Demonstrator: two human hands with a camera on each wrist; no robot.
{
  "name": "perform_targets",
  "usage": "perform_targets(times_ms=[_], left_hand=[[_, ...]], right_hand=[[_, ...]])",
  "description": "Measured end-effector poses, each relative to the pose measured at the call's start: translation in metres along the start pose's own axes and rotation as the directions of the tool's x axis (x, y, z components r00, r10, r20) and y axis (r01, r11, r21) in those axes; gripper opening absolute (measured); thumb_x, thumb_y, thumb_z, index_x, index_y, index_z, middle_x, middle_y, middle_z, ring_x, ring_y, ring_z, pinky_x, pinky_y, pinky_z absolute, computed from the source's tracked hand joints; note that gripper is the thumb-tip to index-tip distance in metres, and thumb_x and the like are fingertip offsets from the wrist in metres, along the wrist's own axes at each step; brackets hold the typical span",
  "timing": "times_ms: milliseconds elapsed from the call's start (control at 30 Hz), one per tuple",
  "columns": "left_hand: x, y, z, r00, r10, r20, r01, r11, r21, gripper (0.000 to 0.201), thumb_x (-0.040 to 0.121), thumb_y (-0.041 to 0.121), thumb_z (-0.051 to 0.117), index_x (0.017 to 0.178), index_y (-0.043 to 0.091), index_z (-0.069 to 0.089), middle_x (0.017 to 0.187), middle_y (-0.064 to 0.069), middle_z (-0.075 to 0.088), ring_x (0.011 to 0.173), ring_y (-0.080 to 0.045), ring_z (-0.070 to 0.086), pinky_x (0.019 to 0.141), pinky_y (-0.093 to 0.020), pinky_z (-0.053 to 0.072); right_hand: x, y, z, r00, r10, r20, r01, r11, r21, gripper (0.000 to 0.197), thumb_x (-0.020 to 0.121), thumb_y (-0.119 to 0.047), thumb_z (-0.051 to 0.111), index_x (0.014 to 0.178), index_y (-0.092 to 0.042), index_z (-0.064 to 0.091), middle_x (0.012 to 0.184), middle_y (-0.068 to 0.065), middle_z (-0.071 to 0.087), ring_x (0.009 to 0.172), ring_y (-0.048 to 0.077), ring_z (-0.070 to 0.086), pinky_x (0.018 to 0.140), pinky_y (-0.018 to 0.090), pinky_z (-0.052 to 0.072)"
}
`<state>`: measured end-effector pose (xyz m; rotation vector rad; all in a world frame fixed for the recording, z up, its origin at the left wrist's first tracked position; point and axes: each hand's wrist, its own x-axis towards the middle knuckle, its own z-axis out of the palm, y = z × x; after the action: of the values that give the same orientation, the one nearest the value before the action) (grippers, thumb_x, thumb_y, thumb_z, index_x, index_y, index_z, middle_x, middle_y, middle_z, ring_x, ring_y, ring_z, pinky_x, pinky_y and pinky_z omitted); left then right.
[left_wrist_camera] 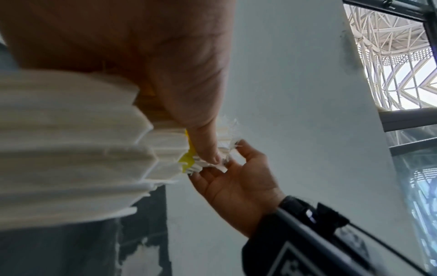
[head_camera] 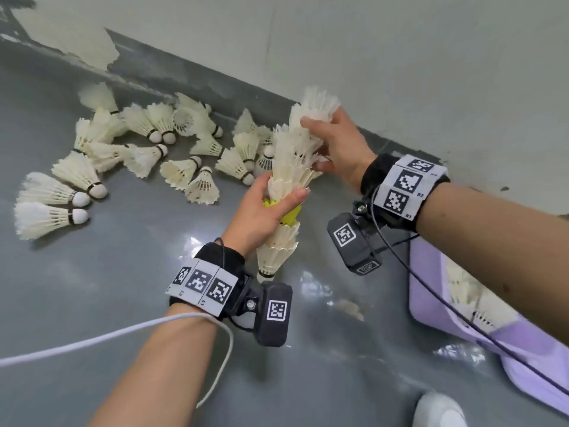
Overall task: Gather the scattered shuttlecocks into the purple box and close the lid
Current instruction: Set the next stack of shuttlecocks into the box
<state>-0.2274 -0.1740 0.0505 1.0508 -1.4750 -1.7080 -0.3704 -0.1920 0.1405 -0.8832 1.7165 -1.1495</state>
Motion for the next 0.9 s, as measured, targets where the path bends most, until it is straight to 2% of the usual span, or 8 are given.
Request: perform_targets(times_ms=[200,267,400,500,567,667,800,900], left_hand=[[0.013,0.022,0.096,0.982,-0.050,0.182,0.058,0.998,-0.036,0.049,0.082,0.048,0.067,0.123,0.028,0.051,0.108,0.012,0.066,0.095,-0.007,0.066,0.086,-0.033,0.054],[0.011,0.028,0.132,0.968,-0.074,0.239,0.085,0.996,-0.038,0.052,0.082,0.052,0.066,0.124,0.028,0.050,0.110,0.010,0.065,0.097,-0.011,0.066,0.089,-0.040,0.055],[0.010,0.037,0.188,0.941,-0.106,0.321,0.127,0.991,-0.046,0.052,0.083,0.052,0.064,0.125,0.024,0.049,0.113,0.010,0.065,0.102,-0.011,0.065,0.094,-0.042,0.052],[0.011,0.041,0.225,0.918,-0.151,0.366,0.187,0.980,-0.064,0.056,0.081,0.054,0.066,0.125,0.023,0.049,0.115,0.006,0.066,0.102,-0.013,0.066,0.093,-0.043,0.053],[0.013,0.041,0.250,0.901,-0.177,0.397,0.223,0.972,-0.072,0.058,0.079,0.057,0.067,0.122,0.022,0.050,0.115,0.002,0.068,0.101,-0.017,0.067,0.092,-0.045,0.053],[0.014,0.040,0.286,0.886,-0.192,0.423,0.255,0.962,-0.097,0.036,0.088,0.046,0.062,0.115,0.025,0.052,0.114,0.001,0.068,0.102,-0.017,0.068,0.093,-0.042,0.053],[0.018,0.030,0.321,0.896,-0.210,0.391,0.250,0.967,-0.052,0.050,0.090,0.046,0.059,0.129,0.019,0.044,0.119,0.004,0.066,0.106,-0.015,0.065,0.096,-0.041,0.051],[0.020,0.017,0.335,0.907,-0.227,0.355,0.214,0.974,0.075,0.051,0.090,0.051,0.055,0.129,0.021,0.043,0.119,0.010,0.061,0.107,-0.008,0.059,0.096,-0.031,0.048]], right_hand=[[-0.014,0.007,-0.111,0.984,0.039,-0.174,-0.043,0.999,-0.021,0.022,0.093,-0.025,0.057,0.112,-0.019,0.049,0.086,-0.003,0.062,0.070,0.013,0.063,0.053,0.024,0.052],[-0.021,0.014,-0.147,0.974,0.053,-0.220,-0.059,0.998,-0.018,0.018,0.092,-0.026,0.057,0.108,-0.019,0.050,0.085,-0.002,0.062,0.070,0.014,0.063,0.056,0.025,0.051],[-0.028,0.032,-0.205,0.937,0.117,-0.329,-0.107,0.993,0.050,0.016,0.089,-0.028,0.058,0.101,-0.019,0.055,0.079,-0.001,0.060,0.066,0.017,0.061,0.061,0.029,0.051],[-0.032,0.042,-0.242,0.908,0.140,-0.394,-0.115,0.990,0.088,0.016,0.088,-0.028,0.057,0.096,-0.016,0.052,0.075,0.002,0.057,0.063,0.018,0.059,0.055,0.028,0.048],[-0.035,0.047,-0.265,0.900,0.145,-0.412,-0.112,0.988,0.103,0.009,0.089,-0.024,0.053,0.085,-0.015,0.052,0.069,0.001,0.055,0.055,0.016,0.057,0.052,0.026,0.045],[-0.034,0.058,-0.295,0.901,0.165,-0.400,-0.124,0.984,0.127,0.016,0.090,-0.020,0.048,0.075,-0.016,0.053,0.060,0.000,0.054,0.045,0.012,0.055,0.054,0.026,0.046],[-0.028,0.081,-0.325,0.908,0.213,-0.361,-0.158,0.972,0.175,0.023,0.089,-0.017,0.045,0.067,-0.015,0.051,0.047,-0.004,0.053,0.040,0.011,0.054,0.056,0.026,0.047],[-0.025,0.100,-0.337,0.908,0.252,-0.335,-0.192,0.960,0.203,0.023,0.089,-0.018,0.046,0.068,-0.015,0.052,0.051,-0.002,0.055,0.048,0.015,0.055,0.058,0.028,0.048]])
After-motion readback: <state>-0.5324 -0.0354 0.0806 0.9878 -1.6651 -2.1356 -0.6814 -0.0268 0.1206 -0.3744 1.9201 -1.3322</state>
